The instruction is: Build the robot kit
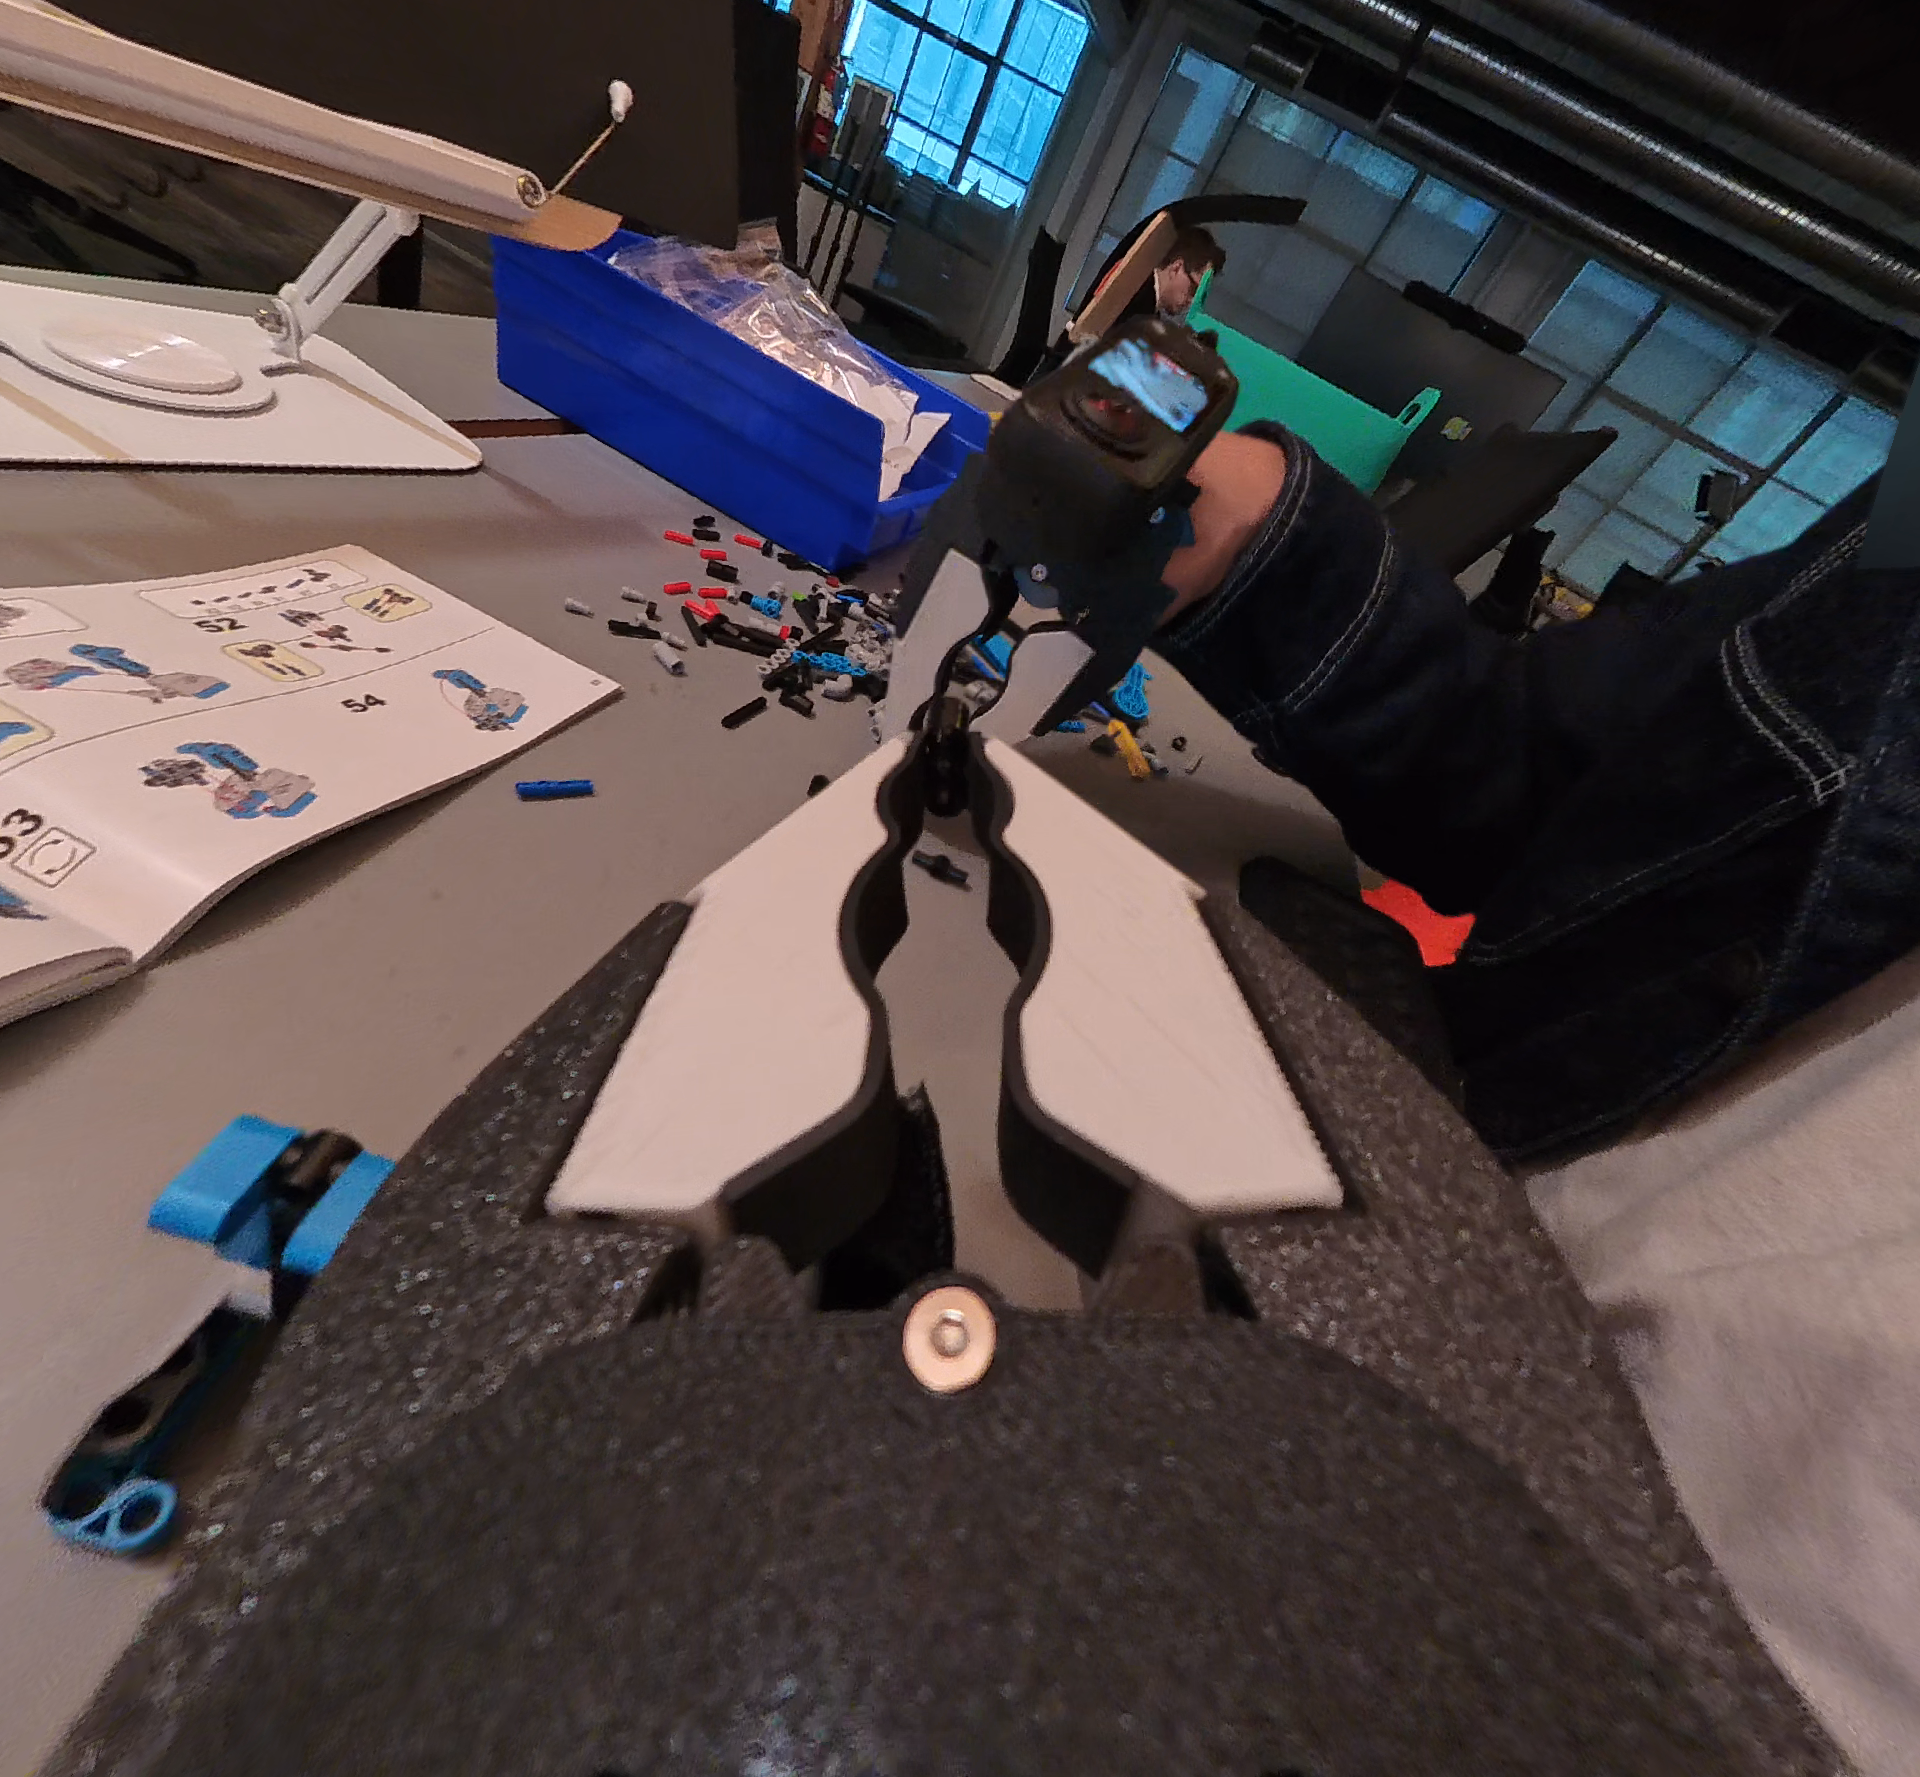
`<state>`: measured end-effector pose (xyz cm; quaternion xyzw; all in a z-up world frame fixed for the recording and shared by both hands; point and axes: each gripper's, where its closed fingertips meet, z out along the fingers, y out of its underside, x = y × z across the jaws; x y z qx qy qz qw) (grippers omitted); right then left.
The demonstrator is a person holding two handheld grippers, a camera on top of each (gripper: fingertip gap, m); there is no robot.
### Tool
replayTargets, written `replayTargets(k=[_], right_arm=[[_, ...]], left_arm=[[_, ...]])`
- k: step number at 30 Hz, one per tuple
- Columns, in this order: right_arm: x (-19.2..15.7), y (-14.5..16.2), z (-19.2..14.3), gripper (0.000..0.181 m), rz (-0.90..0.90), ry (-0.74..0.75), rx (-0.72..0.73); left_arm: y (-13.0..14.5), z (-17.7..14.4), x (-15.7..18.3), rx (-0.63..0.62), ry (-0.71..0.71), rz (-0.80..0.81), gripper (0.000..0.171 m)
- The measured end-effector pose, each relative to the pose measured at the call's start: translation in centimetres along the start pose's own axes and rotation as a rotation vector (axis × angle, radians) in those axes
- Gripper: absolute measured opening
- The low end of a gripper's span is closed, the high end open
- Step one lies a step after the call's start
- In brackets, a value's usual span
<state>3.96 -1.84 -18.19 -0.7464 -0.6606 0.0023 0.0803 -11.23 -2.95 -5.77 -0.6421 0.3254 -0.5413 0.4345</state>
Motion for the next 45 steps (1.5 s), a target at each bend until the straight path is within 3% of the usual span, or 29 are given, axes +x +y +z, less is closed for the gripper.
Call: replayTargets(k=[7,18,19,21,24,26,28,35,45], right_arm=[[0.2,0.0,0.9,0.012,-0.03,-0.02,-0.115],[0.0,-0.4,0.9,0.004,0.038,-0.09,-0.03],[0.0,-1.0,0.3,0.004,0.056,-0.09,0.032],[0.4,-4.9,-2.5,0.004,0.126,-0.074,0.325],[1.1,-12.6,-10.2,0.004,0.315,-0.085,1.013],[1.2,-14.6,-12.8,0.004,0.5,-0.245,1.332],[0.4,-16.1,-13.2,0.003,0.564,-0.424,1.497],[-1.8,-18.7,-12.1,0.004,0.504,-0.431,1.495],[-2.2,-18.4,-12.2,0.004,0.491,-0.44,1.508]], left_arm=[[0.0,-1.1,0.2,0.024,0.007,-0.027,0.007],[0.3,-1.1,0.3,0.008,0.004,-0.028,0.007],[0.3,-1.1,0.1,0.012,-0.002,-0.031,0.007],[0.1,-1.2,-0.1,0.024,-0.013,-0.035,0.007],[0.1,-1.1,-0.3,0.025,-0.018,-0.038,0.007],[0.2,-1.1,-0.2,0.023,-0.011,-0.042,0.007],[0.2,-1.0,0.2,0.024,0.011,-0.05,0.007],[0.1,-1.0,0.7,0.034,0.041,-0.05,0.007],[-0.4,-1.2,0.9,0.058,0.054,-0.054,0.007]])
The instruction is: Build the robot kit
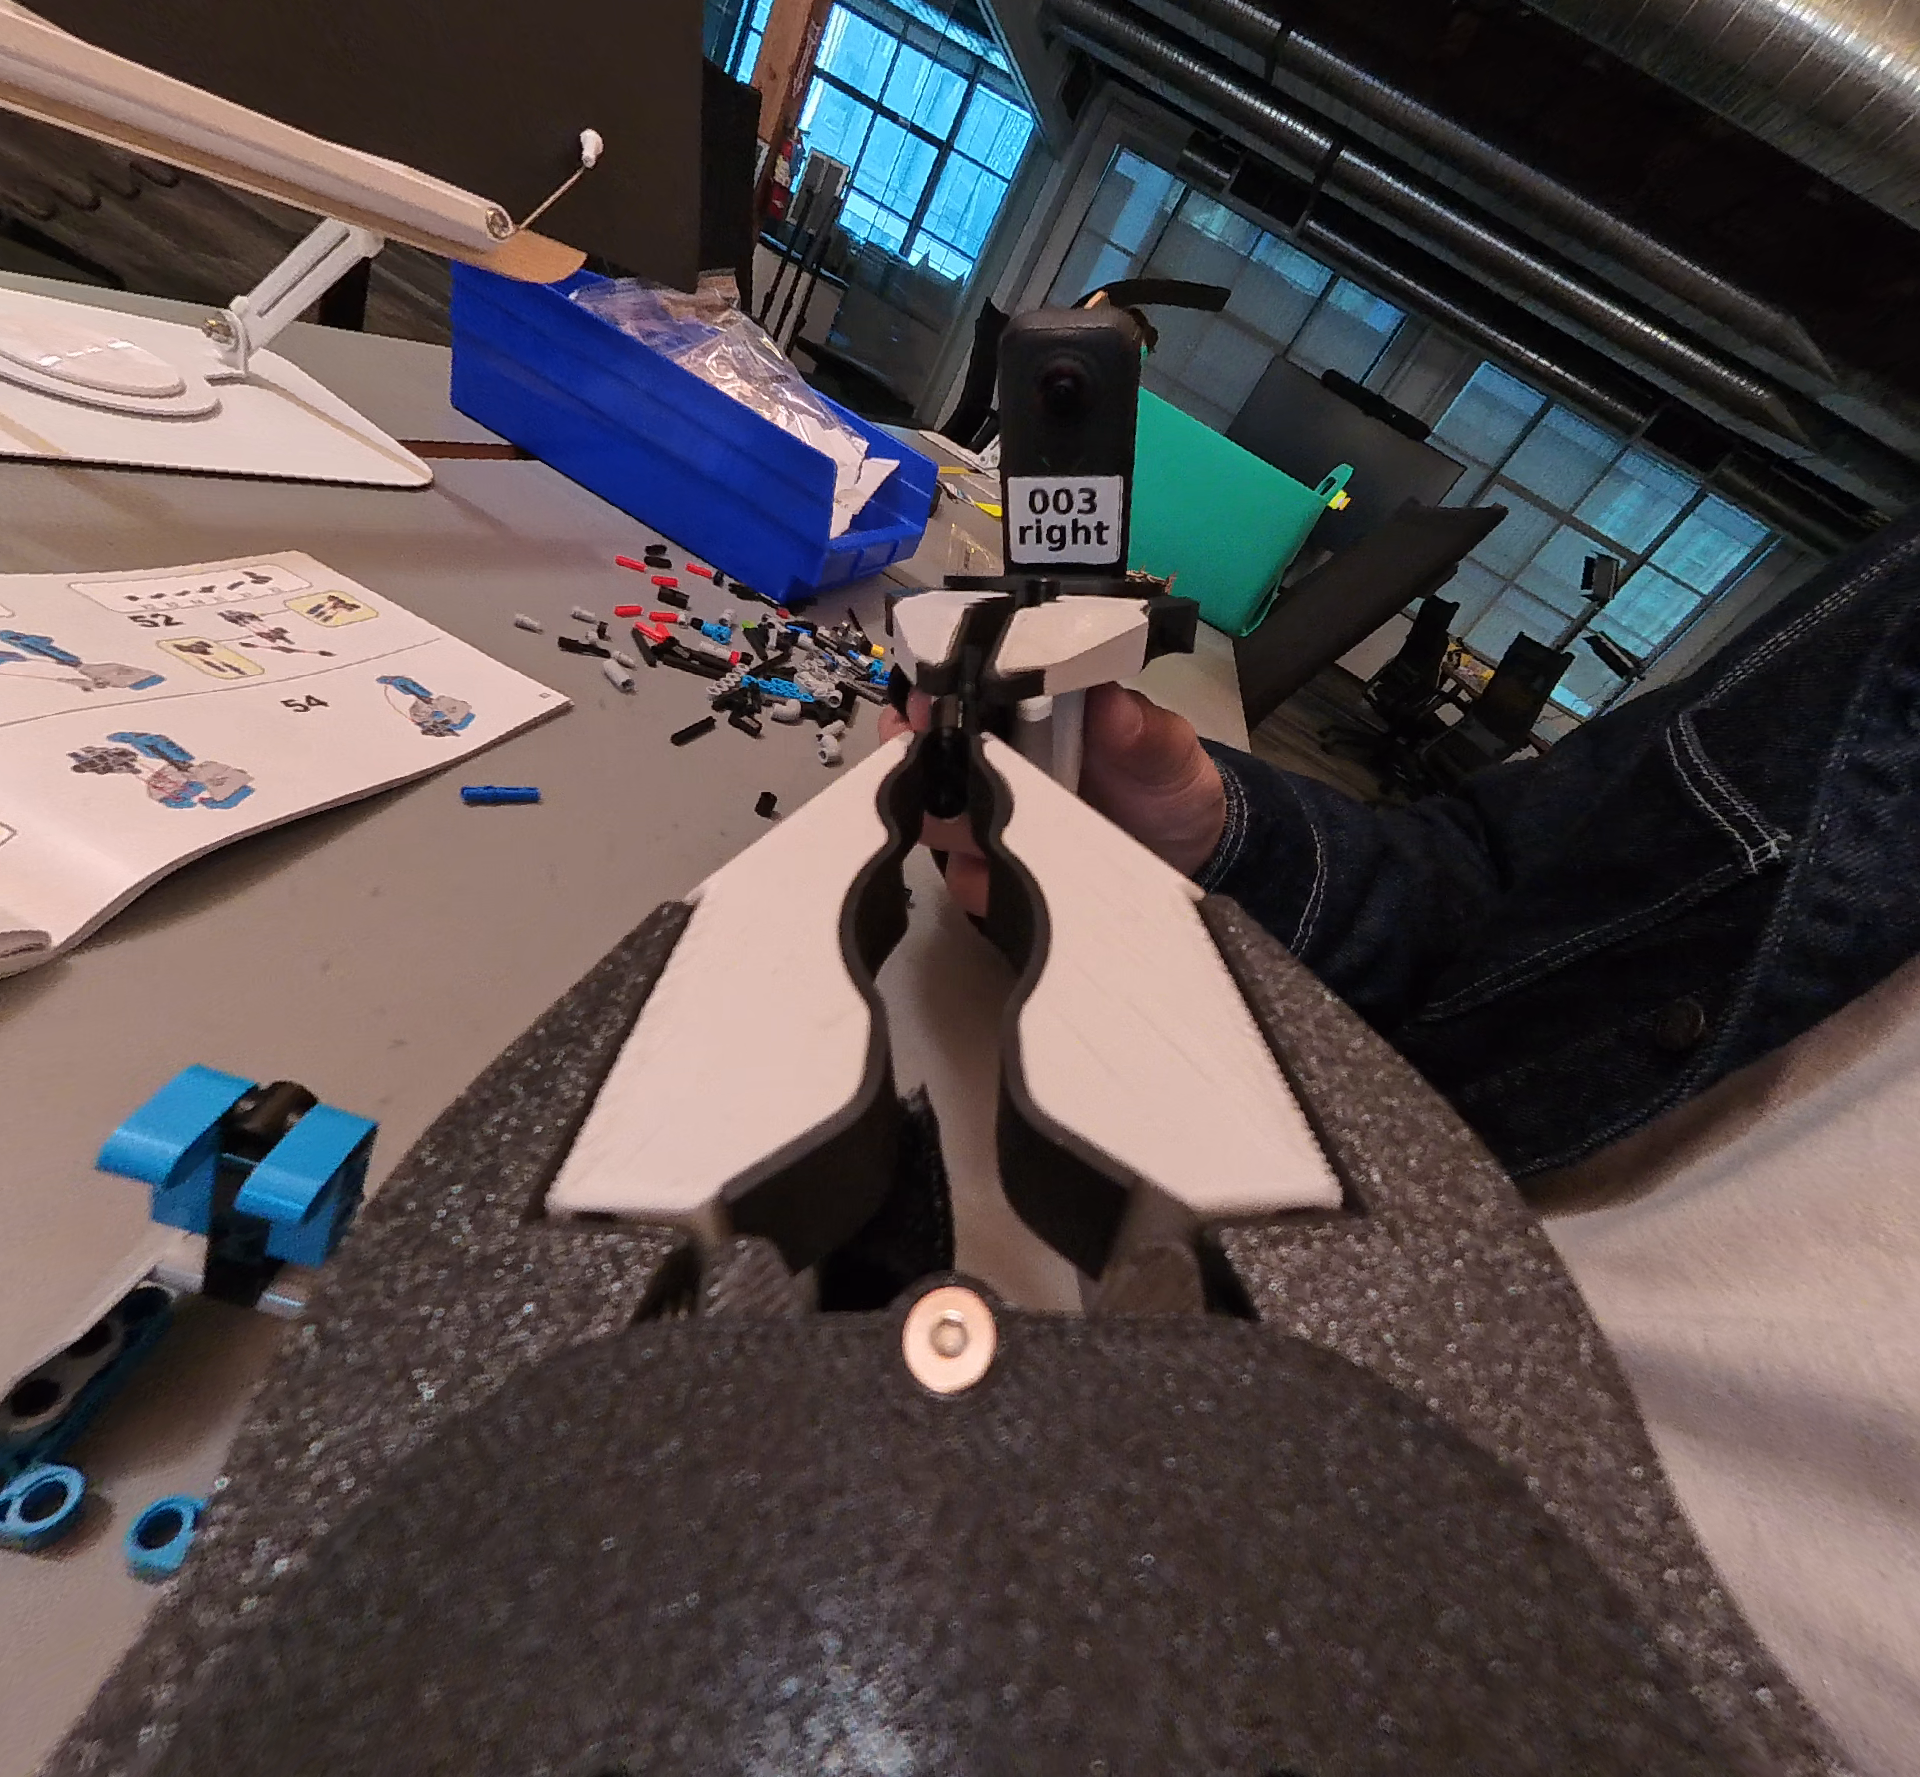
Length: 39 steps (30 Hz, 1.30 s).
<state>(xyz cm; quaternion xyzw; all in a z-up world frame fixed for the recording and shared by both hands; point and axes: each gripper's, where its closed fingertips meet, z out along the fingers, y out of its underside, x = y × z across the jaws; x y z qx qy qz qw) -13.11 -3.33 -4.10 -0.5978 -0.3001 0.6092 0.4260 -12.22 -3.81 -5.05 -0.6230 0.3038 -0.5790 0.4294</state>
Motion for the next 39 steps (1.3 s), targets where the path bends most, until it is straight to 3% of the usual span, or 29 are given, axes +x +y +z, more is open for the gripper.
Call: replayTargets(k=[9,16,19,24,28,39], right_arm=[[-0.1,-0.1,-0.1,0.004,0.006,-0.014,0.015],[-0.2,0.0,0.0,0.004,0.013,-0.017,0.011],[-0.6,-0.8,-0.4,0.003,-0.003,-0.034,0.041],[-3.1,-1.9,-0.2,0.003,-0.315,-0.018,0.019],[-4.8,-2.8,0.1,0.002,-0.449,-0.021,0.037],[-5.6,-1.6,0.7,0.004,-0.477,-0.054,-0.034]], left_arm=[[-1.1,-0.6,-0.2,0.075,0.058,-0.125,0.007],[-0.9,-0.5,0.3,0.064,0.076,-0.114,0.007],[-1.9,-0.9,1.1,0.118,0.151,-0.15,0.007],[-3.9,-2.3,3.2,0.23,0.436,-0.395,0.005],[-4.0,-2.5,4.2,0.231,0.542,-0.467,0.006],[-2.9,-1.7,5.5,0.153,0.584,-0.448,0.006]])
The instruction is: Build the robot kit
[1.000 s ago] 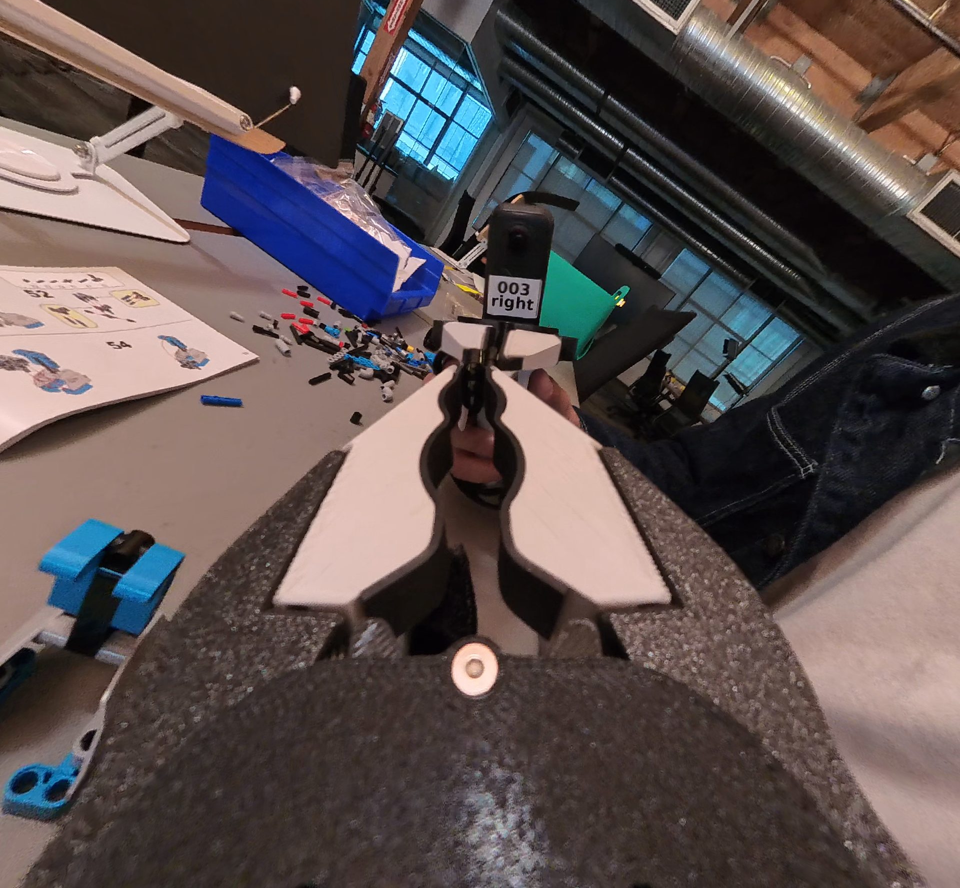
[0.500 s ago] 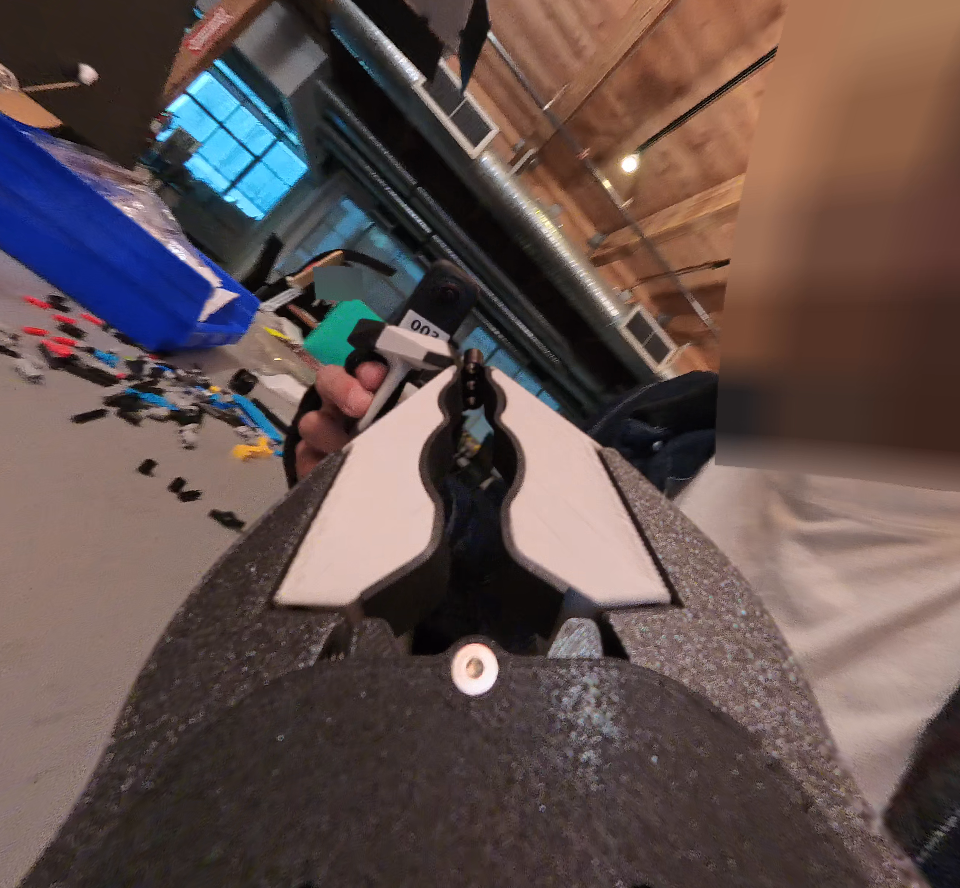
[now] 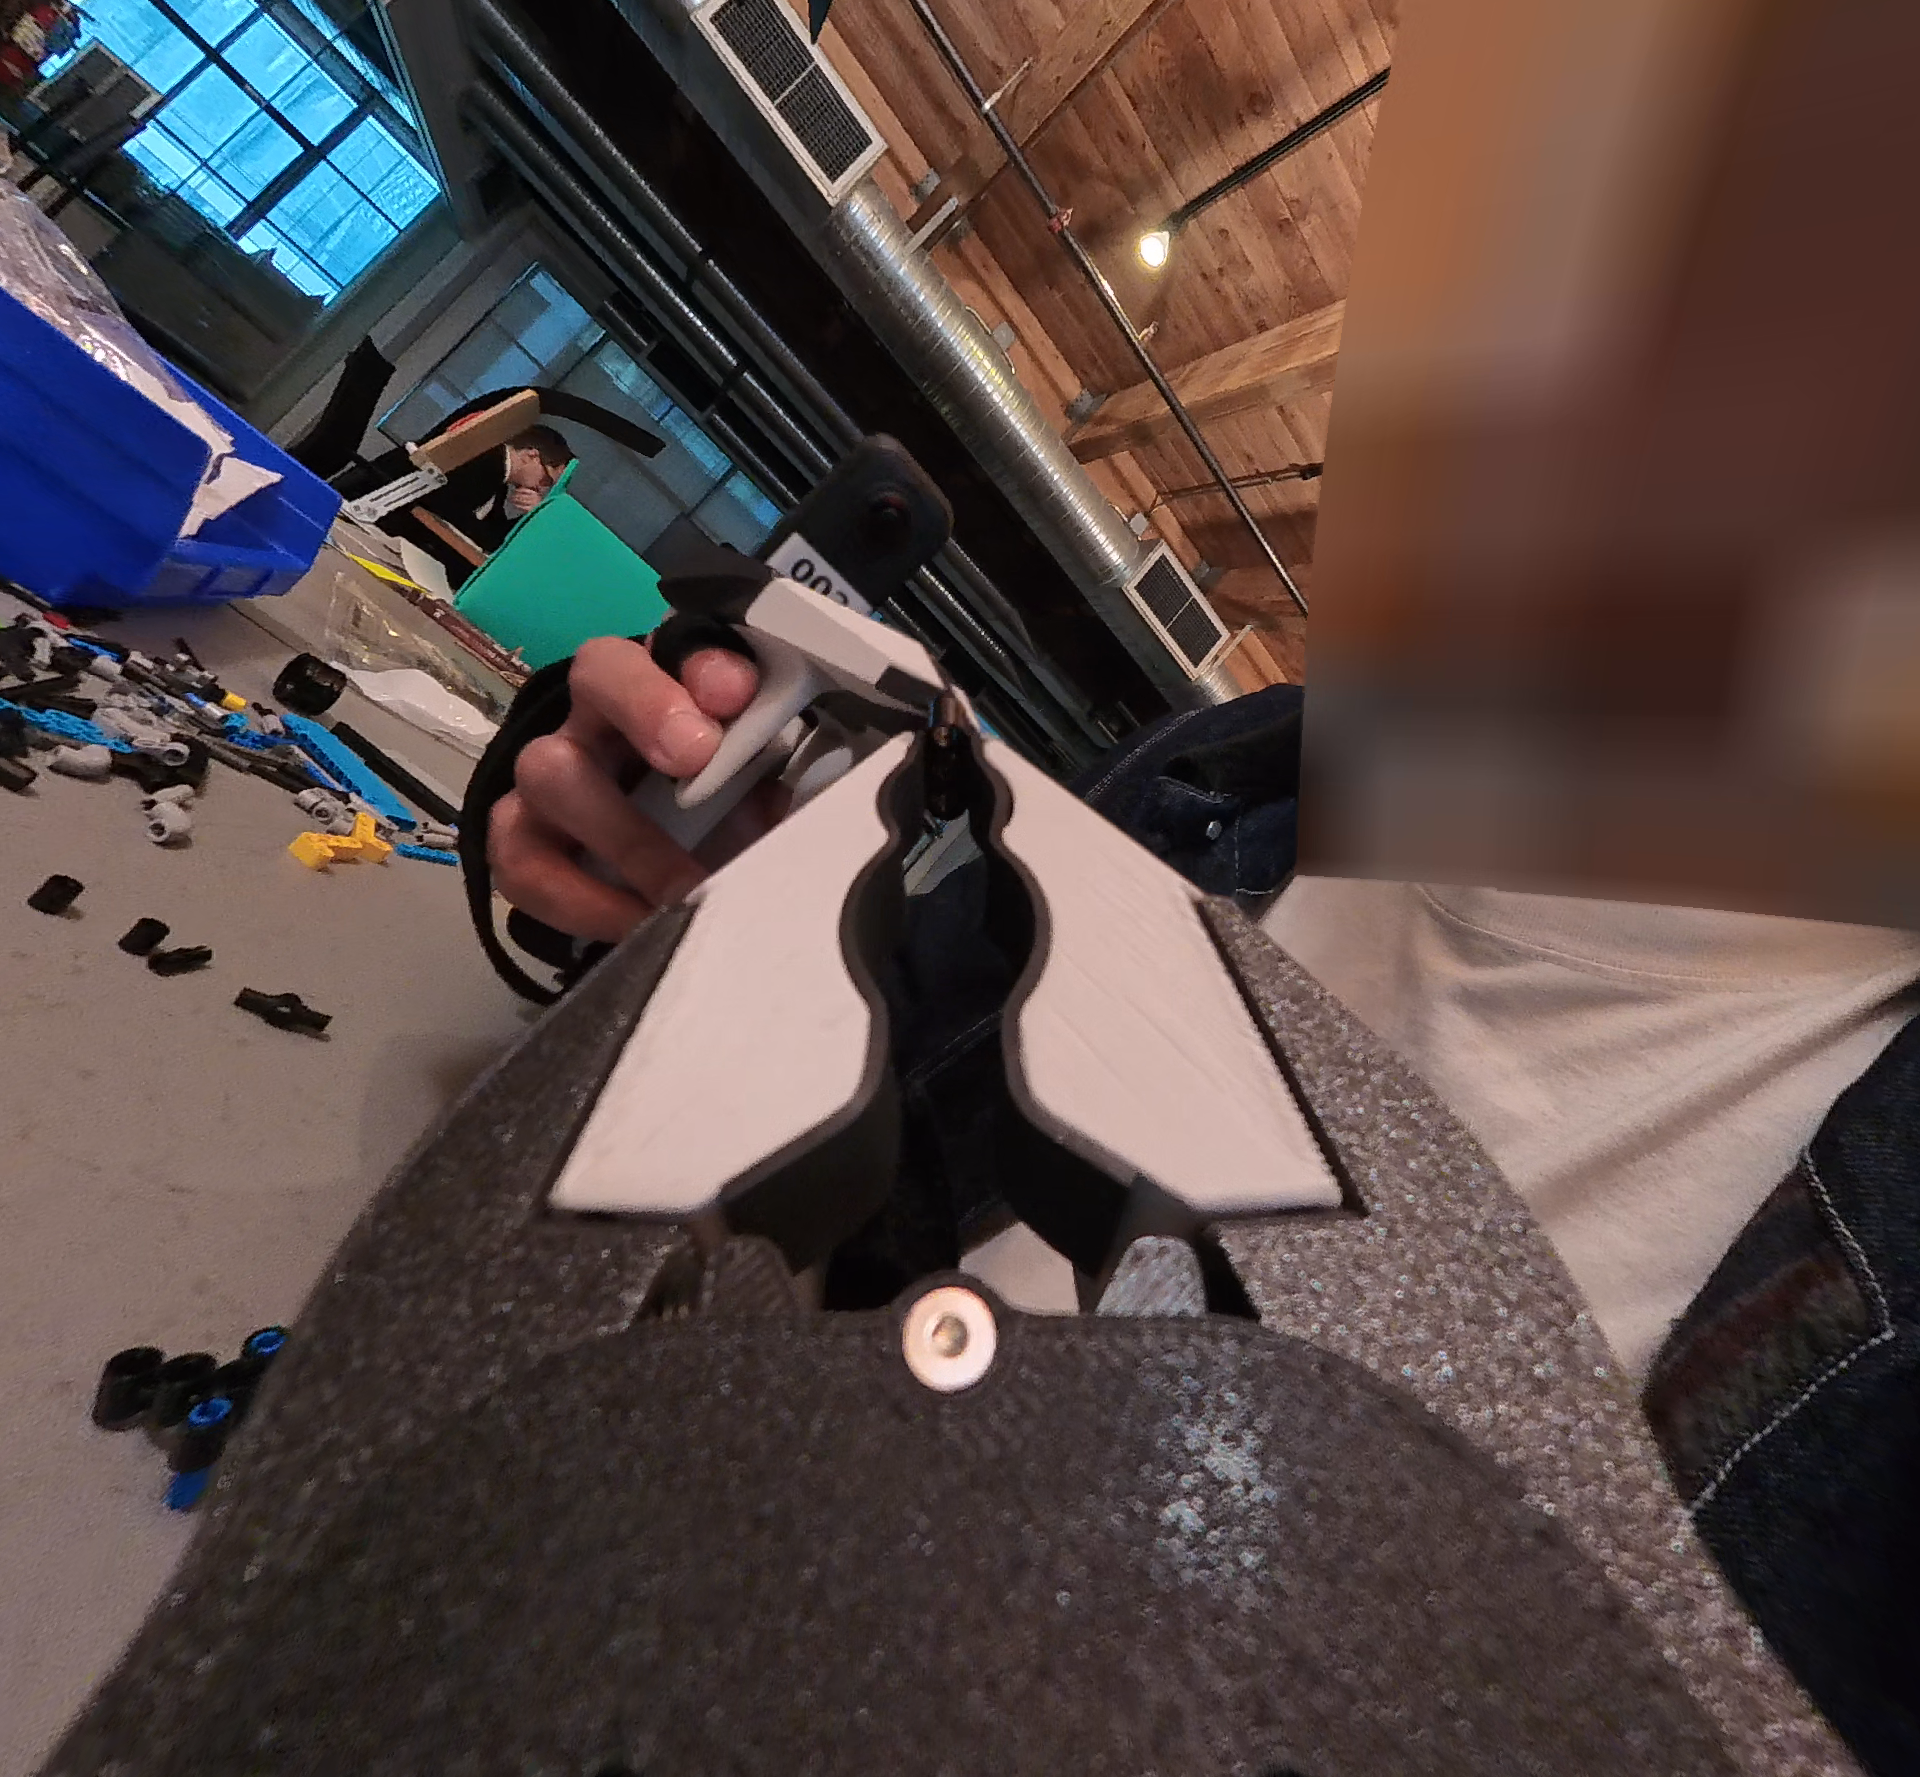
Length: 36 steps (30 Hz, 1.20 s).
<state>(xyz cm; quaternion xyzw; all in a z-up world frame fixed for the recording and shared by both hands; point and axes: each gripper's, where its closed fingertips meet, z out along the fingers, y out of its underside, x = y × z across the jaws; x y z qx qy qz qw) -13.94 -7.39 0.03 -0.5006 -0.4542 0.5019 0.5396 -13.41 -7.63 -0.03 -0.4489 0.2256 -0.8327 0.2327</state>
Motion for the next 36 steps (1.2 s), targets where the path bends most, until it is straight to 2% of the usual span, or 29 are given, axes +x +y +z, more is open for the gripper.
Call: replayTargets(k=[10,18,20,24,26,28,30,33,36], right_arm=[[0.1,1.0,-0.2,0.004,-0.003,-0.006,-0.092],[0.1,4.1,-1.7,0.003,-0.194,0.01,-0.455],[-0.1,4.5,-1.9,0.003,-0.213,0.007,-0.497],[0.0,5.0,-2.1,0.004,-0.192,-0.003,-0.497],[0.2,4.0,-1.9,0.004,-0.164,0.003,-0.408],[0.5,3.7,-1.8,0.004,-0.133,0.012,-0.356],[1.2,3.9,-2.0,0.014,-0.147,0.052,-0.358],[1.0,3.6,-2.1,0.01,-0.143,0.035,-0.334],[1.1,3.4,-2.1,0.006,-0.212,0.062,-0.335]], left_arm=[[0.3,-0.2,-0.6,-0.023,-0.033,-0.001,0.006],[2.7,-0.4,-3.3,-0.182,-0.205,0.035,0.006],[3.0,-0.3,-3.6,-0.201,-0.212,0.025,0.006],[3.2,-0.3,-3.9,-0.196,-0.213,-0.005,0.006],[2.5,-0.1,-3.3,-0.153,-0.17,-0.011,0.005],[2.1,-0.1,-3.4,-0.142,-0.185,0.014,0.006],[1.8,-0.4,-3.4,-0.13,-0.188,0.015,0.006],[1.4,-0.7,-3.3,-0.112,-0.185,0.009,0.006],[1.7,-0.6,-3.3,-0.127,-0.185,0.01,0.006]])
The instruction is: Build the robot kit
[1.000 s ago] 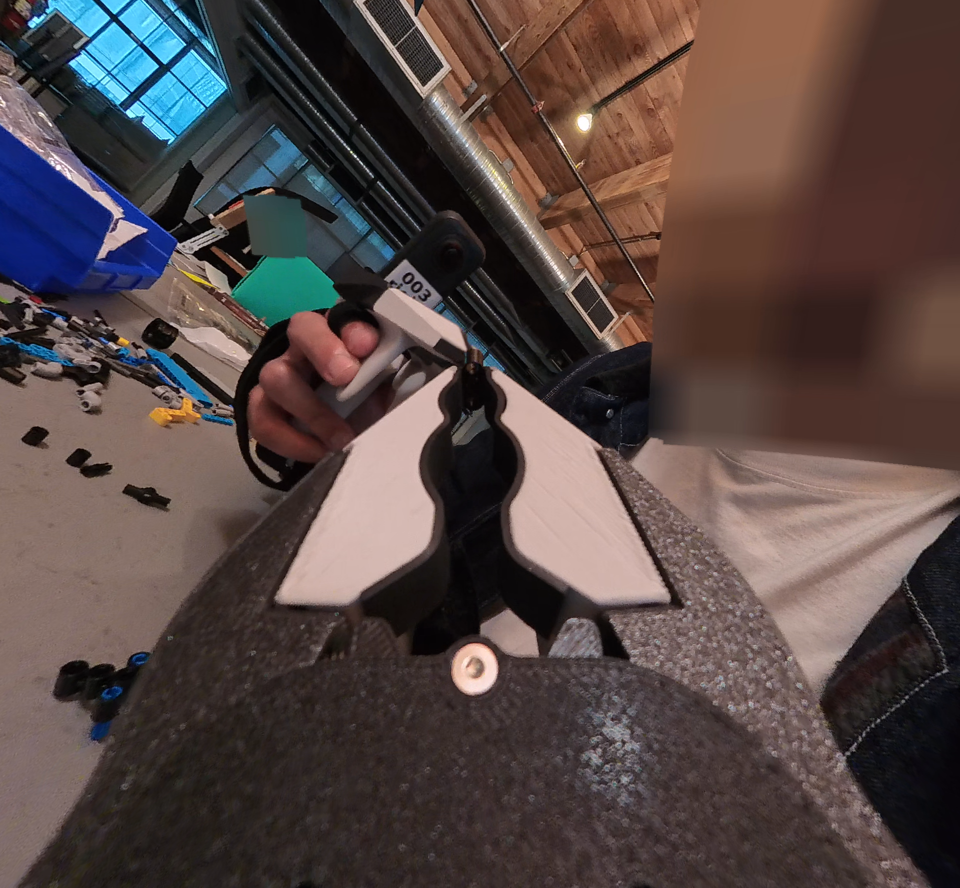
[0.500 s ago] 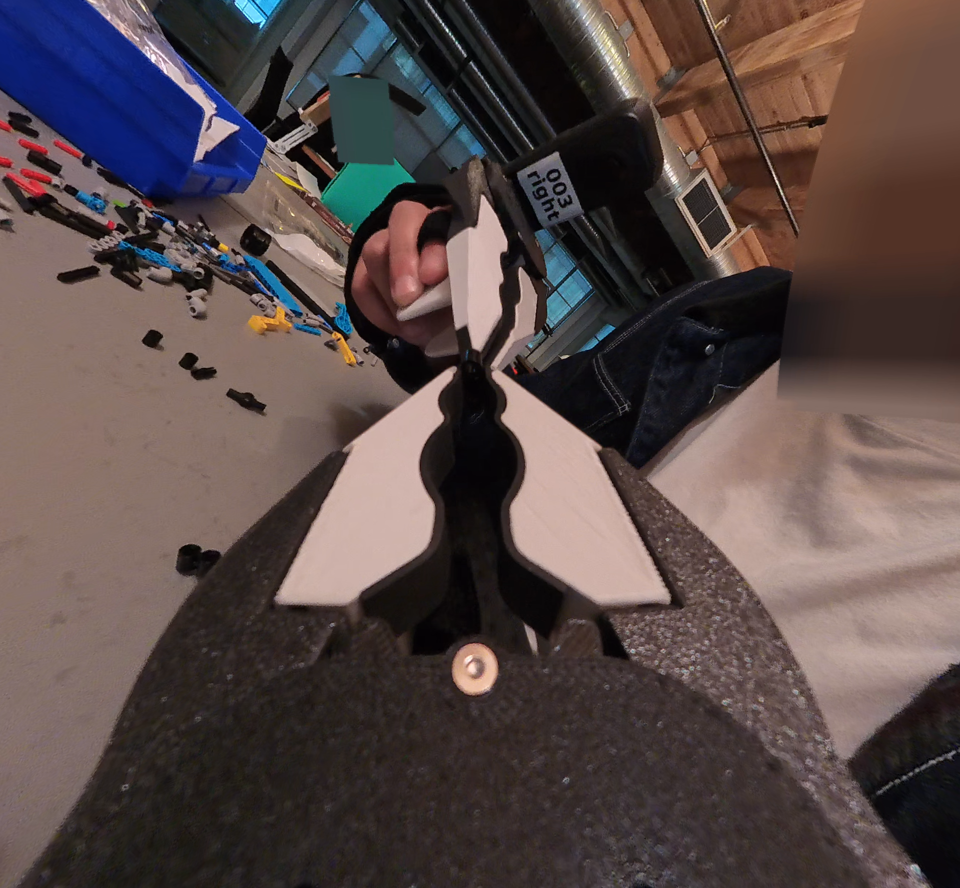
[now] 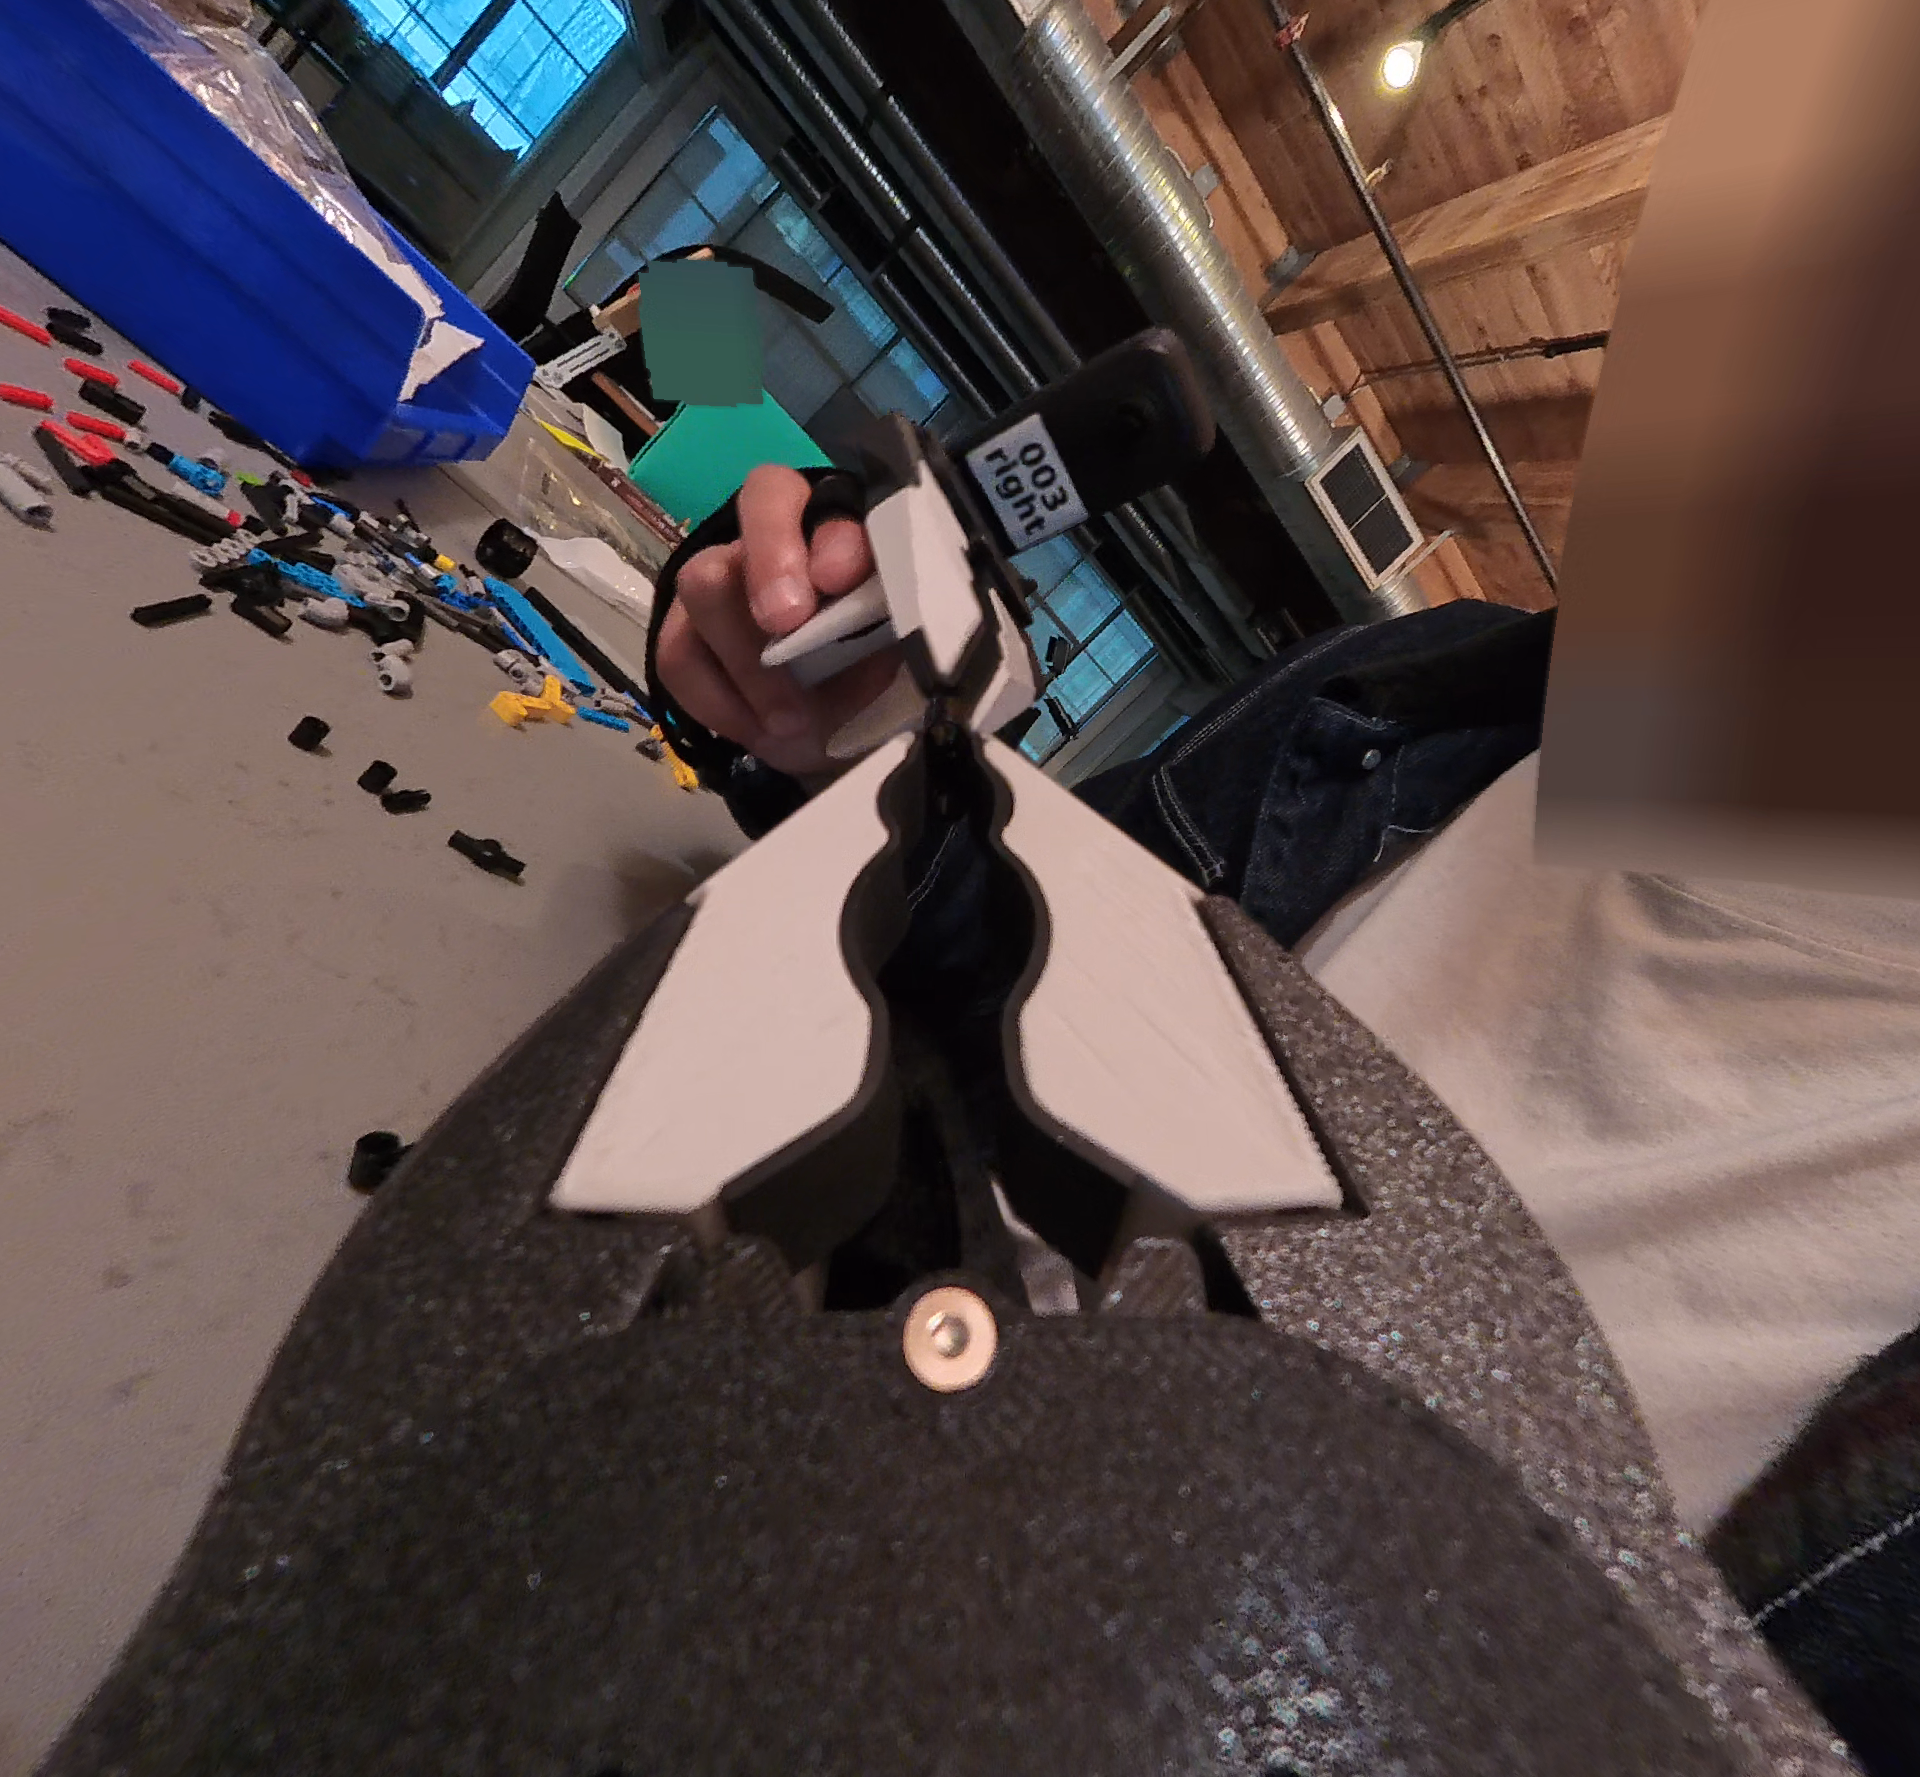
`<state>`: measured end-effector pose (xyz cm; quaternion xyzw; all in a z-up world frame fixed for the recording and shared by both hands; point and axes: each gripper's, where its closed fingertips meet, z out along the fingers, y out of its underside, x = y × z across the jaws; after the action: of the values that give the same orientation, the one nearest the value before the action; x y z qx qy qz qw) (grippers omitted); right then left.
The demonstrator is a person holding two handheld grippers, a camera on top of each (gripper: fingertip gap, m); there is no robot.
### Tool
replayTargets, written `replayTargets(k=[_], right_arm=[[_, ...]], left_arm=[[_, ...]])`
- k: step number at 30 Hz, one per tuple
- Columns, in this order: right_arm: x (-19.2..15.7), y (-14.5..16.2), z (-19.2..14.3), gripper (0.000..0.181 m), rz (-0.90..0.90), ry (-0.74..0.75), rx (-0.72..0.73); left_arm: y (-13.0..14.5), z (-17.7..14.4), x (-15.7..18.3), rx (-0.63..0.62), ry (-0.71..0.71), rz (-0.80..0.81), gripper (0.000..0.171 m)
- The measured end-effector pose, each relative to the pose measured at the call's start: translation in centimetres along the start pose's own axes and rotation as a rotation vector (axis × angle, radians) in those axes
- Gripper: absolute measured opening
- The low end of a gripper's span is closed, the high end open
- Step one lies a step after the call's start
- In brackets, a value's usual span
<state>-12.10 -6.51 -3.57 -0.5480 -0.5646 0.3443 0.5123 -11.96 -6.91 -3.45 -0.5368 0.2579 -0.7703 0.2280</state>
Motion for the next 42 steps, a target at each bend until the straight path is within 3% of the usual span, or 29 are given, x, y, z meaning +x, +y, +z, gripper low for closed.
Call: replayTargets(k=[20,29,32,35,38,42], right_arm=[[-0.5,0.2,0.4,0.002,-0.026,-0.011,-0.019],[0.0,0.2,0.0,0.007,0.046,-0.019,-0.015],[4.1,1.7,-3.6,0.011,0.064,0.144,-0.115],[7.5,6.7,-6.9,0.016,0.115,0.265,-0.42],[7.5,11.8,-8.6,0.015,0.148,0.22,-0.697],[5.8,16.7,-9.8,0.013,0.214,0.104,-0.93]], left_arm=[[0.2,0.2,0.1,0.0,0.004,-0.008,0.005],[0.3,0.2,-0.4,-0.013,-0.049,0.028,0.006],[0.9,-0.4,-3.3,-0.086,-0.288,0.171,0.007],[0.9,-1.0,-5.2,-0.147,-0.504,0.376,0.007],[1.4,-1.6,-7.0,-0.222,-0.656,0.483,0.007],[1.4,-1.7,-7.2,-0.235,-0.683,0.508,0.007]])
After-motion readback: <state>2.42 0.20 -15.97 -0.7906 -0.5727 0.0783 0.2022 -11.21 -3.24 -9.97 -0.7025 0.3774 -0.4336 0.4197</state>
